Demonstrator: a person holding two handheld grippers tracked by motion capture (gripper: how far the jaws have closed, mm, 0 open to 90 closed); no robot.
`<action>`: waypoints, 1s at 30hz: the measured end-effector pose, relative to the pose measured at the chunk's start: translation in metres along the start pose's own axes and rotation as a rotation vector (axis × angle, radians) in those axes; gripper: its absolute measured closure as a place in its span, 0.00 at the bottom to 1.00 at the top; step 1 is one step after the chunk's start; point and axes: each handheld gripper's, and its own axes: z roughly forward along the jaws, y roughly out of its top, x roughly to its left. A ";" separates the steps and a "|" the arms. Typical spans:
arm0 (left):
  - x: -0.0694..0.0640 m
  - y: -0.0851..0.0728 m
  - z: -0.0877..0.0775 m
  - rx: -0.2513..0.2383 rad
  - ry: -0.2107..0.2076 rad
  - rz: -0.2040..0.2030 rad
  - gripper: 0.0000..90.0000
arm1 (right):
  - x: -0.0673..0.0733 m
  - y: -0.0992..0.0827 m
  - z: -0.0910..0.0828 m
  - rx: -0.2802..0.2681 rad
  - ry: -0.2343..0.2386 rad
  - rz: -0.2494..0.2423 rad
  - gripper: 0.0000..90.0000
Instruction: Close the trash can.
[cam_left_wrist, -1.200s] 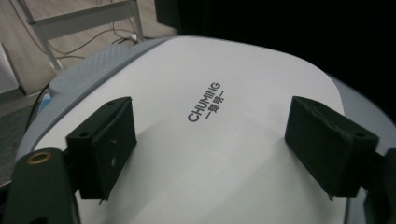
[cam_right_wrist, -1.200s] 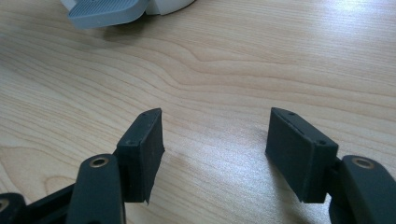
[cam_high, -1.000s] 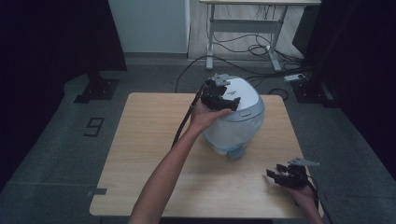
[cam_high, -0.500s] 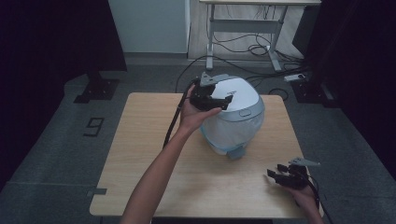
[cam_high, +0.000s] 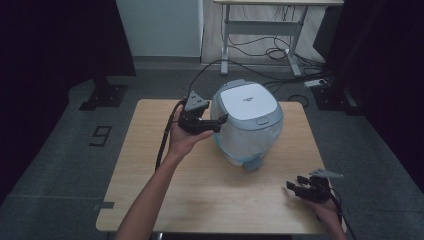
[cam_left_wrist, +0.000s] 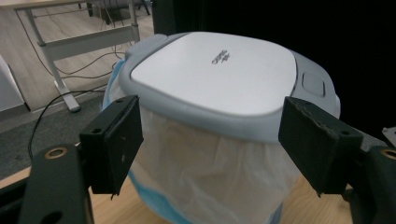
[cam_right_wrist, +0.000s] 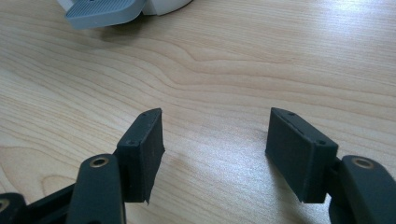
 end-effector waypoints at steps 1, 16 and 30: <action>0.000 -0.003 -0.003 -0.002 0.002 -0.002 0.24 | 0.000 0.000 0.000 0.000 0.001 0.001 0.40; 0.005 -0.070 -0.043 0.014 0.063 0.001 0.24 | 0.000 0.000 0.000 0.000 -0.002 -0.006 0.39; 0.006 -0.148 -0.038 0.114 0.086 -0.046 0.24 | 0.000 0.000 0.001 -0.002 -0.001 -0.008 0.39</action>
